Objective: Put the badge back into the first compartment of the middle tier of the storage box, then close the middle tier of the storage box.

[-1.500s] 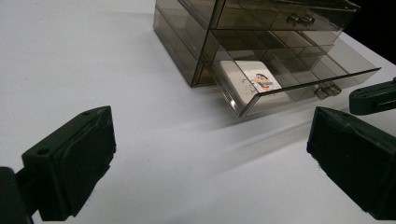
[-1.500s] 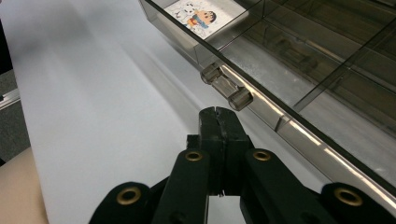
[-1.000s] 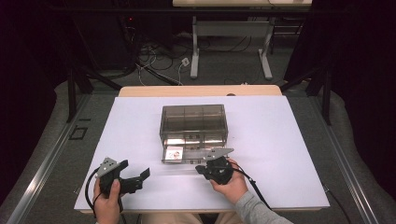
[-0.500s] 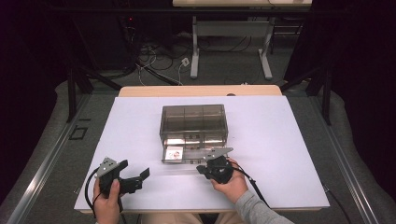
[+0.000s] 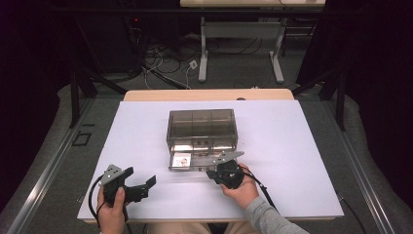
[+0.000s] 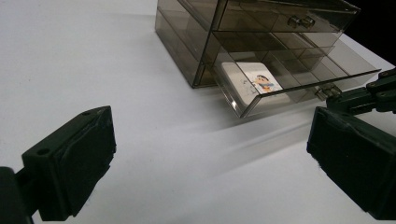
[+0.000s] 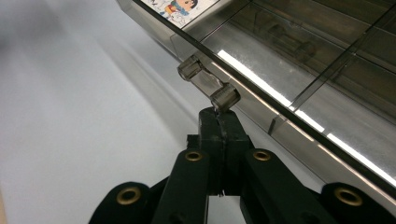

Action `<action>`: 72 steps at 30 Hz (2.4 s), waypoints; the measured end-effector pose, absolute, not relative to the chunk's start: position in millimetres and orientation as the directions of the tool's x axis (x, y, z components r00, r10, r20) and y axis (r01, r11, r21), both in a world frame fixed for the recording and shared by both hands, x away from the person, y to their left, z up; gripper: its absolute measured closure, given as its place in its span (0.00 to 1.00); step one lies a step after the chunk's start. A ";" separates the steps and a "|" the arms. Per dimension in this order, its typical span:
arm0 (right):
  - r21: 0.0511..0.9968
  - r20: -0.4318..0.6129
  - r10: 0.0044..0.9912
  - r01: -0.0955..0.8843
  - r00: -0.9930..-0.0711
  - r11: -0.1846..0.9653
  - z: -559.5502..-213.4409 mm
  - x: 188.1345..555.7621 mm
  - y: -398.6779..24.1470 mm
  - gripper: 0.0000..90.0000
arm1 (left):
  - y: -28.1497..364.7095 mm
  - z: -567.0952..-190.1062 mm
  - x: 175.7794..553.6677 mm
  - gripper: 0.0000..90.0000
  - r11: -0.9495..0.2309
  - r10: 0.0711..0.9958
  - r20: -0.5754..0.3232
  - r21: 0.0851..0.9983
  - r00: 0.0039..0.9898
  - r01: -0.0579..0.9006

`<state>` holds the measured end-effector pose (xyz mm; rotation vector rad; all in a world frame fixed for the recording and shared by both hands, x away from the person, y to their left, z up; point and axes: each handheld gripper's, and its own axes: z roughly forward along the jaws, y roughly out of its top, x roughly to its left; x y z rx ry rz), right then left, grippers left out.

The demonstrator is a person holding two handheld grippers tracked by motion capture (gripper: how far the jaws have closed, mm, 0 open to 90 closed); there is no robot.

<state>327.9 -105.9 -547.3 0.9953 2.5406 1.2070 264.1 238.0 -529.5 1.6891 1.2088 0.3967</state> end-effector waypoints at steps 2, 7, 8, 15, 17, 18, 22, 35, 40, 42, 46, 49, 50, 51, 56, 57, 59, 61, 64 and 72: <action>0.729 0.142 0.631 0.512 -0.763 0.455 -546.8 327.9 -106.3 1.00 | 238.1 -529.5 264.1 0.02 -0.022 0.853 -0.262 0.846 0.451 0.533; 0.736 0.145 0.636 0.512 -0.758 0.442 -547.8 329.4 -106.2 1.00 | 237.9 -529.5 264.1 0.02 -0.021 0.853 -0.262 0.846 0.451 0.532; 0.737 0.147 0.637 0.513 -0.757 0.440 -547.9 329.7 -106.1 1.00 | 237.9 -529.5 264.1 0.02 -0.021 0.853 -0.262 0.846 0.451 0.533; 0.738 0.150 0.639 0.515 -0.755 0.436 -548.2 329.8 -105.9 1.00 | 237.9 -529.5 264.1 0.02 -0.021 0.853 -0.262 0.846 0.451 0.532; 0.729 0.154 0.637 0.522 -0.756 0.443 -547.2 329.8 -106.4 1.00 | 237.9 -529.5 263.9 0.02 -0.020 0.854 -0.263 0.846 0.450 0.533; 0.729 0.155 0.637 0.522 -0.755 0.442 -547.1 329.8 -106.4 1.00 | 237.8 -529.5 263.8 0.02 -0.020 0.854 -0.263 0.846 0.450 0.532; 0.745 0.161 0.635 0.515 -0.756 0.425 -547.7 331.2 -106.4 1.00 | 238.6 -529.1 263.8 0.02 -0.024 0.854 -0.260 0.846 0.452 0.532; 0.751 0.188 0.646 0.532 -0.740 0.391 -547.6 333.2 -106.5 1.00 | 239.0 -529.5 263.6 0.02 -0.021 0.855 -0.262 0.845 0.448 0.535; 0.753 0.202 0.651 0.541 -0.732 0.374 -547.5 334.8 -106.7 1.00 | 238.9 -529.2 263.7 0.02 -0.018 0.855 -0.264 0.845 0.446 0.534; 0.745 0.211 0.652 0.552 -0.728 0.375 -546.8 335.4 -107.3 1.00 | 239.0 -529.4 263.9 0.02 -0.025 0.854 -0.259 0.845 0.450 0.534; 0.754 0.218 0.657 0.552 -0.722 0.356 -547.0 336.8 -108.1 1.00 | 238.7 -529.6 263.9 0.02 -0.025 0.854 -0.260 0.845 0.452 0.533; 0.757 0.231 0.654 0.555 -0.720 0.344 -547.1 338.1 -108.6 1.00 | 239.2 -529.5 263.5 0.02 -0.019 0.855 -0.264 0.844 0.447 0.535; 0.757 0.233 0.655 0.557 -0.719 0.342 -547.0 338.3 -108.5 1.00 | 239.4 -529.6 263.6 0.02 -0.016 0.855 -0.266 0.845 0.445 0.535; 0.756 0.240 0.656 0.561 -0.716 0.337 -547.0 338.5 -108.5 1.00 | 239.5 -529.6 263.6 0.02 -0.015 0.856 -0.265 0.846 0.444 0.534; 0.754 0.256 0.662 0.574 -0.705 0.319 -547.6 340.0 -108.0 1.00 | 239.8 -529.8 263.7 0.02 -0.016 0.855 -0.264 0.846 0.446 0.532; 0.751 0.263 0.662 0.580 -0.702 0.317 -547.4 340.4 -108.4 1.00 | 239.9 -529.8 263.7 0.02 -0.016 0.855 -0.264 0.846 0.446 0.532; 0.750 0.268 0.668 0.585 -0.695 0.308 -547.5 340.7 -108.9 1.00 | 240.0 -529.8 263.7 0.02 -0.017 0.855 -0.264 0.846 0.446 0.533; 0.754 0.272 0.668 0.585 -0.693 0.299 -547.8 341.3 -108.7 1.00 | 240.2 -529.8 263.6 0.02 -0.016 0.855 -0.264 0.846 0.445 0.533; 0.744 0.275 0.673 0.595 -0.687 0.303 -547.3 341.6 -109.1 1.00 | 240.5 -529.6 263.3 0.02 -0.015 0.855 -0.265 0.846 0.445 0.533; 0.749 0.290 0.688 0.606 -0.665 0.270 -548.5 345.1 -109.9 1.00 | 241.2 -529.4 263.0 0.02 -0.015 0.856 -0.265 0.846 0.443 0.534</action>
